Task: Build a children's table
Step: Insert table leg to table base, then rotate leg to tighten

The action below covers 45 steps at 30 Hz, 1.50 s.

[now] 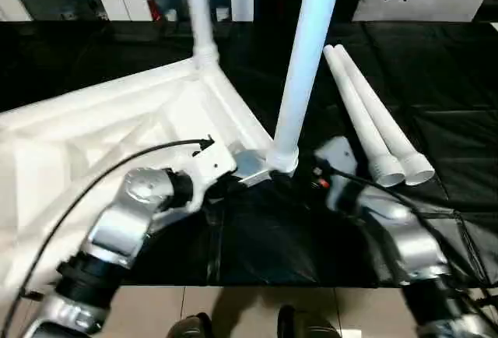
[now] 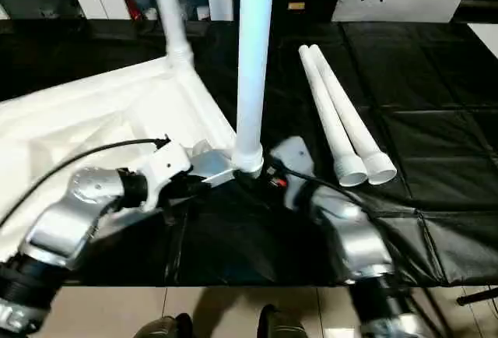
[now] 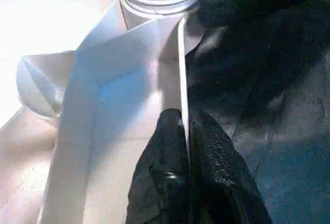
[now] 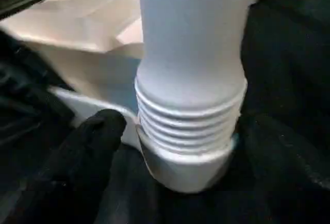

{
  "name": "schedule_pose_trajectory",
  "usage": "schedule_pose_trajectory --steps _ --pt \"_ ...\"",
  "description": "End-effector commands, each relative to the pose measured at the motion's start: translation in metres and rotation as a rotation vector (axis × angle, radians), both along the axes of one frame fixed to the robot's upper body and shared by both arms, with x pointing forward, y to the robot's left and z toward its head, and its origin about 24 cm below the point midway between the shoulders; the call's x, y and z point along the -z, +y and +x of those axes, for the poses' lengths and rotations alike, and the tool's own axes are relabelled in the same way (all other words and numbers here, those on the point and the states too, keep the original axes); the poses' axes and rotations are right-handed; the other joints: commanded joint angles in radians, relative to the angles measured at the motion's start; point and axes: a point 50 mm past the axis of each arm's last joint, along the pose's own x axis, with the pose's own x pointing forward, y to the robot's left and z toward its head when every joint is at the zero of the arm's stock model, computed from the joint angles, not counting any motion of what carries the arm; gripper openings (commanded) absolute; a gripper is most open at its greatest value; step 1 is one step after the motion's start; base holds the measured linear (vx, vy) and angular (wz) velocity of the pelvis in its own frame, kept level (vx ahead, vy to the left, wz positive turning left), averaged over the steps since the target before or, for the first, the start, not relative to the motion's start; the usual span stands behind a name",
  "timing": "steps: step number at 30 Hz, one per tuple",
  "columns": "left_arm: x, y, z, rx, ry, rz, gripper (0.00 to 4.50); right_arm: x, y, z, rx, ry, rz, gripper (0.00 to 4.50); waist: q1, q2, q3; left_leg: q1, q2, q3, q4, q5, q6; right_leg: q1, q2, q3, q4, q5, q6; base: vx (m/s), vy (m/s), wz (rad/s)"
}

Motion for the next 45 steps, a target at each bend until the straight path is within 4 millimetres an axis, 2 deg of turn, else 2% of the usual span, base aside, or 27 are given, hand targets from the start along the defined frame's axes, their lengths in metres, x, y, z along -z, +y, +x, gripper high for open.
schedule_pose_trajectory --steps 1,3,6,8,11,12,15,17,18,20,22,27,28,32,33,41,43,45 --pt "-0.001 -0.002 0.000 0.079 -0.005 0.006 0.00 0.004 -0.007 -0.005 -0.027 0.036 0.002 4.34 0.004 0.002 -0.074 0.006 0.055 -0.016 -0.049 -0.103 0.125 0.059 -0.080 0.056 -0.044 -0.120 -0.257 0.000 0.000 0.00" --pt "0.001 0.000 0.000 0.125 -0.004 0.033 0.00 -0.002 -0.012 -0.005 -0.058 0.026 0.007 4.46 0.004 0.000 -0.079 0.003 0.055 -0.016 -0.043 -0.074 0.148 0.063 -0.081 0.055 -0.035 -0.053 -0.282 0.000 0.000 0.00" --pt "0.005 0.004 0.001 0.218 -0.002 0.071 0.00 -0.016 -0.020 -0.005 -0.153 0.005 -0.011 4.46 0.010 -0.004 -0.079 0.002 0.054 -0.015 -0.038 -0.063 0.174 0.062 -0.082 0.055 -0.031 -0.040 -0.287 0.000 0.000 0.00" --pt "0.006 0.005 0.000 0.248 0.007 0.073 0.00 -0.019 -0.021 -0.005 -0.188 0.002 -0.029 4.46 0.012 -0.006 -0.076 0.003 0.055 -0.013 -0.038 -0.085 0.165 0.061 -0.084 0.055 -0.034 -0.084 -0.283 0.000 0.000 0.00" --pt "0.007 0.003 -0.001 0.329 0.025 0.074 0.00 -0.025 -0.020 -0.004 -0.275 0.003 -0.057 4.46 0.018 -0.010 -0.073 0.006 0.056 -0.012 -0.040 -0.142 0.129 0.059 -0.086 0.056 -0.045 -0.212 -0.261 0.000 0.000 0.00" --pt "0.007 0.003 -0.002 0.345 0.025 0.075 0.00 -0.026 -0.020 -0.004 -0.285 0.003 -0.061 4.46 0.022 -0.007 -0.073 0.008 0.056 -0.012 -0.040 -0.153 0.117 0.057 -0.086 0.056 -0.047 -0.242 -0.252 0.000 0.000 0.00" --pt "0.006 0.001 -0.002 0.404 0.027 0.089 0.00 -0.028 -0.016 -0.002 -0.338 0.008 -0.065 4.46 0.031 -0.006 -0.077 0.012 0.058 -0.011 -0.039 -0.134 0.111 0.054 -0.083 0.057 -0.041 -0.214 -0.252 0.000 0.000 0.00" --pt "0.005 0.001 -0.001 0.420 0.025 0.095 0.00 -0.029 -0.014 -0.001 -0.360 0.013 -0.067 4.46 0.033 -0.007 -0.081 0.009 0.059 -0.012 -0.038 -0.108 0.116 0.056 -0.083 0.056 -0.035 -0.166 -0.263 0.000 0.000 0.00" --pt "0.005 0.001 0.000 0.427 0.022 0.098 0.00 -0.029 -0.013 -0.001 -0.370 0.017 -0.067 4.19 0.034 -0.007 -0.081 0.009 0.058 -0.012 -0.037 -0.105 0.119 0.056 -0.082 0.056 -0.034 -0.157 -0.265 0.000 0.000 0.00" --pt "0.004 0.001 0.001 0.430 0.020 0.098 0.00 -0.028 -0.011 -0.001 -0.376 0.021 -0.066 4.19 0.036 -0.008 -0.084 0.006 0.058 -0.012 -0.035 -0.087 0.127 0.059 -0.084 0.056 -0.028 -0.120 -0.272 0.000 0.000 0.00" --pt "0.004 0.001 0.002 0.436 0.019 0.098 0.00 -0.027 -0.010 0.000 -0.387 0.031 -0.067 3.94 0.038 -0.008 -0.085 0.005 0.058 -0.011 -0.032 -0.075 0.136 0.059 -0.084 0.055 -0.026 -0.095 -0.281 0.000 0.000 0.00" --pt "0.004 0.002 0.002 0.445 0.020 0.102 0.00 -0.026 -0.009 0.000 -0.401 0.046 -0.065 3.50 0.039 -0.009 -0.082 0.004 0.057 -0.011 -0.033 -0.096 0.128 0.060 -0.085 0.054 -0.030 -0.144 -0.273 0.000 0.000 0.00" --pt "0.004 0.002 0.002 0.446 0.021 0.102 0.00 -0.025 -0.009 -0.001 -0.406 0.051 -0.067 3.31 0.039 -0.009 -0.082 0.004 0.057 -0.012 -0.033 -0.096 0.126 0.060 -0.084 0.054 -0.031 -0.147 -0.271 0.000 0.000 0.00" --pt "0.005 0.002 0.003 0.446 0.022 0.103 0.00 -0.023 -0.010 -0.002 -0.415 0.060 -0.075 3.11 0.039 -0.009 -0.082 0.004 0.057 -0.012 -0.033 -0.095 0.124 0.059 -0.083 0.054 -0.030 -0.145 -0.268 0.000 0.000 0.00" --pt "0.006 0.003 0.003 0.445 0.022 0.104 0.00 -0.022 -0.010 -0.002 -0.417 0.062 -0.079 2.92 0.039 -0.010 -0.083 0.005 0.056 -0.011 -0.032 -0.092 0.124 0.060 -0.084 0.055 -0.029 -0.139 -0.269 0.000 0.000 0.00" --pt "0.007 0.004 0.003 0.431 0.025 0.093 0.00 -0.018 -0.008 -0.004 -0.418 0.076 -0.070 2.74 0.040 -0.009 -0.080 0.005 0.056 -0.011 -0.033 -0.102 0.119 0.058 -0.084 0.055 -0.031 -0.160 -0.266 0.000 0.000 0.00" --pt "0.005 0.003 0.004 0.377 0.032 0.042 0.00 -0.013 -0.005 -0.005 -0.376 0.084 -0.059 2.74 0.040 -0.005 -0.079 0.005 0.057 -0.012 -0.033 -0.105 0.117 0.057 -0.084 0.054 -0.031 -0.161 -0.266 0.000 0.000 0.00" --pt "0.003 0.001 0.006 0.317 0.024 0.012 0.00 -0.008 -0.001 -0.003 -0.299 0.073 -0.063 2.74 0.037 -0.008 -0.077 0.004 0.057 -0.013 -0.036 -0.114 0.108 0.058 -0.085 0.054 -0.033 -0.173 -0.265 0.000 0.000 0.00"
